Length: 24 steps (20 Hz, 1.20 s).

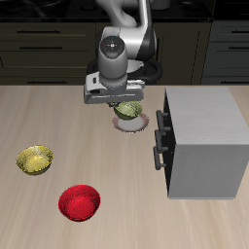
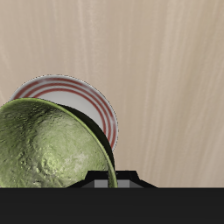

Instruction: Place the green bowl on the plate

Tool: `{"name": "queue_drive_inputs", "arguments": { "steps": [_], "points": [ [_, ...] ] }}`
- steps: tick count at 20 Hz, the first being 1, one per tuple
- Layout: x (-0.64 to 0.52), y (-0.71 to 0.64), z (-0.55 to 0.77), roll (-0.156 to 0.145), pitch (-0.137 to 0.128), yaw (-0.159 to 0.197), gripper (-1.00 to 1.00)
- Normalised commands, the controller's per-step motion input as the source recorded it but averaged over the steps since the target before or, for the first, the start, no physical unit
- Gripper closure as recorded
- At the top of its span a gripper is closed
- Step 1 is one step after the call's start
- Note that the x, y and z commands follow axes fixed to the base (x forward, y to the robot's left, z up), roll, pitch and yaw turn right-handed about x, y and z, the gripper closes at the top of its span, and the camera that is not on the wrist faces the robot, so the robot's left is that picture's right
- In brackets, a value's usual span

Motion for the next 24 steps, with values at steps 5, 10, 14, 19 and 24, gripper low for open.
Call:
{"name": "queue_drive_inputs", "arguments": {
  "steps": [5,10,14,19,24],
  "points": [
    [0.07,0.00,-0.11,-0.002,0.008,0.004,1.00],
    [0.03,0.12,-0.04,0.022,-0.008,0.018,1.00],
    [0.07,0.15,-0.20,0.013,0.040,0.026,1.00],
    [0.00,0.04,-0.11,0.006,0.048,0.008,1.00],
    [-0.06,0.00,-0.05,-0.023,0.004,0.047,-1.00]
  ]
}}
